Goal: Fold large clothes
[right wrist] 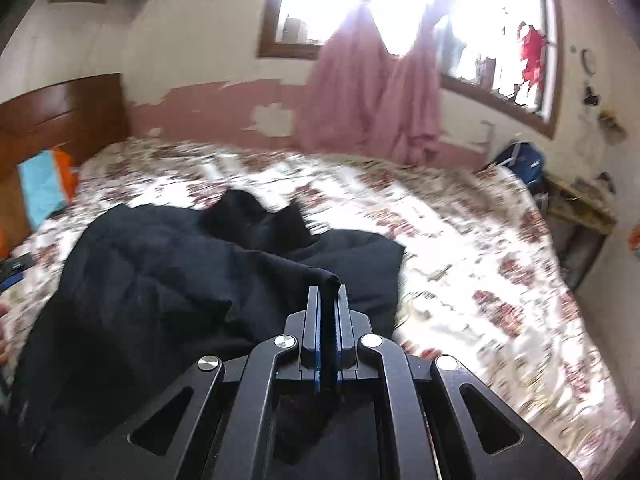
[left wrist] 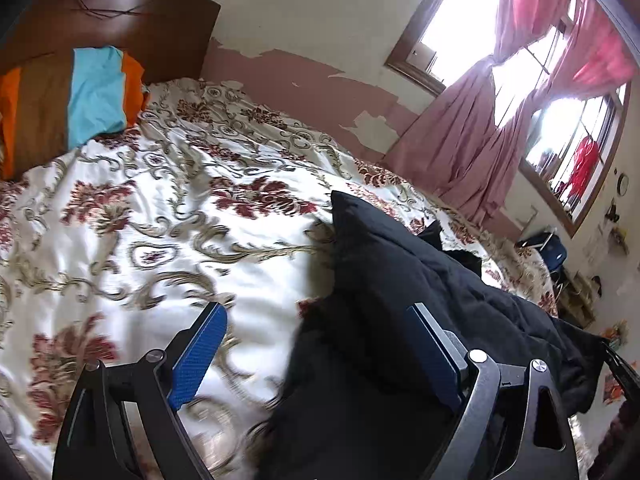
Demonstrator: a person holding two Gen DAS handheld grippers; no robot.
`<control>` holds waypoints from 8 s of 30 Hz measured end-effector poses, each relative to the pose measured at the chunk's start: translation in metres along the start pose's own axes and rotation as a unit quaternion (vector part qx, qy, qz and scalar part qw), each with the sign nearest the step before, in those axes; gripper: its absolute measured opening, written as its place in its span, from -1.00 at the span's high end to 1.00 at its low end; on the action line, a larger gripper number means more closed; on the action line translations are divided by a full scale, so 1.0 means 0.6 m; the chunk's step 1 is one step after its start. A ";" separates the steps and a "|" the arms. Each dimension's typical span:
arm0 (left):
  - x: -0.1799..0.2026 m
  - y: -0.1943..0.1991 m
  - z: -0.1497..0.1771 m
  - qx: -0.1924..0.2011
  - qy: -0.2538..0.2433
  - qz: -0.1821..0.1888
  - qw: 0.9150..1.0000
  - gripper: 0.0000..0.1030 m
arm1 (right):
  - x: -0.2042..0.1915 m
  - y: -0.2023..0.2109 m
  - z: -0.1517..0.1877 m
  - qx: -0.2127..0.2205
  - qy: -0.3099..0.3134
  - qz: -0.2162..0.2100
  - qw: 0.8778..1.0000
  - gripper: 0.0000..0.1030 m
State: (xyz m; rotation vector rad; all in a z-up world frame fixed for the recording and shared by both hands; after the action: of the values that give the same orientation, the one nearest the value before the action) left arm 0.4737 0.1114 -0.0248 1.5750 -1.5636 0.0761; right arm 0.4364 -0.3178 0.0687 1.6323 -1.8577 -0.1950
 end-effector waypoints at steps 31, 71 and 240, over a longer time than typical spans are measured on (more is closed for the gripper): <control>0.138 -0.093 0.126 -0.015 -0.242 -0.019 0.970 -0.75 | -0.114 -0.188 0.058 -0.030 -0.004 -0.149 0.988 -0.29; 0.180 -0.099 0.140 -0.190 -0.325 -0.148 0.915 -1.00 | -0.063 -0.247 0.086 -0.161 -0.076 -0.283 0.942 -0.42; 0.310 -0.301 0.100 -0.167 -0.173 -0.007 0.971 0.52 | -0.050 -0.330 -0.005 -0.055 -0.009 -0.187 0.981 -0.23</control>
State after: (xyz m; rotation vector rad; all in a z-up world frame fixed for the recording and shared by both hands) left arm 0.6297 -0.1034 -0.0444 1.3790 -1.7235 -0.4711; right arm 0.6032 -0.3313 -0.0408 1.8925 -1.5083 -0.4667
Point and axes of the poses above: each gripper's, at about its wrist camera, not at the fingertips, and y roughly against the way its jaws point, x to its right, z to its underside, the point moved 2 cm from there along -y, roughly the way its jaws point, and after that the axes turned 14 degrees about y, right-handed, at the moved point
